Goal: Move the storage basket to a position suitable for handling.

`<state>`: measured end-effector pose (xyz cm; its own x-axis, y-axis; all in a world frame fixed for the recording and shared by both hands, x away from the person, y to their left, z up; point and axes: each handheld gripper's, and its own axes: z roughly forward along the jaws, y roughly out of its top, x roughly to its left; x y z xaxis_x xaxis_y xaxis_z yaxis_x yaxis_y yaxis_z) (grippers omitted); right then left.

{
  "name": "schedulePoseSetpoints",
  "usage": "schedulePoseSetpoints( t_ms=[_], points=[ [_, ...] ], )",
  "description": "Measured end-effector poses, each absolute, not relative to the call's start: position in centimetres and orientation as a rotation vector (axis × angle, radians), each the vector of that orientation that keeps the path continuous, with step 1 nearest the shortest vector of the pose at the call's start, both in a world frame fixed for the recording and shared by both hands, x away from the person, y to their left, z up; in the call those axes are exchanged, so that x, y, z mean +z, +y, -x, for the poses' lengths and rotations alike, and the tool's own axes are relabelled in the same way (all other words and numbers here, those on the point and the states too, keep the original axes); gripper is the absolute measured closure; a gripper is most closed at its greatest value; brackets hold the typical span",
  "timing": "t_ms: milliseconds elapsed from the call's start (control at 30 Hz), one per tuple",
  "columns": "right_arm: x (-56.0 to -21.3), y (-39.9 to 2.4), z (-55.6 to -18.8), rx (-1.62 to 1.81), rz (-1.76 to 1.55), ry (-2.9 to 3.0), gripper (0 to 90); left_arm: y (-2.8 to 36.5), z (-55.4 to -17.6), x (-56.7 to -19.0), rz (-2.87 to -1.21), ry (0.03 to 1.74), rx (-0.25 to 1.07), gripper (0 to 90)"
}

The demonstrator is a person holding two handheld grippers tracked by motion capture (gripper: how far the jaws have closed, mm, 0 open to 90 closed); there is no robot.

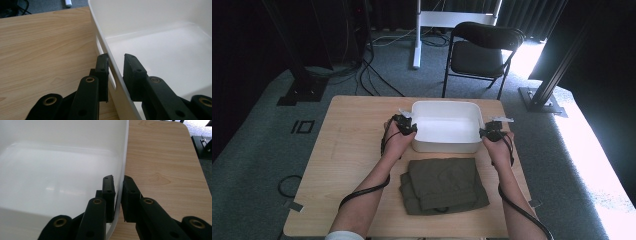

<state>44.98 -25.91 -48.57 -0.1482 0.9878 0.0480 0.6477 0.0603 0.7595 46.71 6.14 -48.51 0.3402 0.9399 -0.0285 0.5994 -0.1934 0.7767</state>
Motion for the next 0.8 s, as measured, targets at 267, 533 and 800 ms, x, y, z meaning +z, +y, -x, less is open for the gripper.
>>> schedulePoseSetpoints(
  t_ms=[267,533,800],
  points=[
    [-48.6,-26.0,-44.9,0.903,-1.624,1.847,82.2,6.1,-46.7,-48.4,-1.903,1.351,0.608,75.8],
    [-48.6,-26.1,-44.9,0.906,-1.62,1.851,81.9,6.2,-46.7,-48.4,-1.911,1.344,0.59,74.7],
    [-47.9,-26.4,-45.1,1.073,-1.61,1.812,46.7,6.8,-47.0,-47.4,-1.89,1.253,0.531,47.0]
  ],
)
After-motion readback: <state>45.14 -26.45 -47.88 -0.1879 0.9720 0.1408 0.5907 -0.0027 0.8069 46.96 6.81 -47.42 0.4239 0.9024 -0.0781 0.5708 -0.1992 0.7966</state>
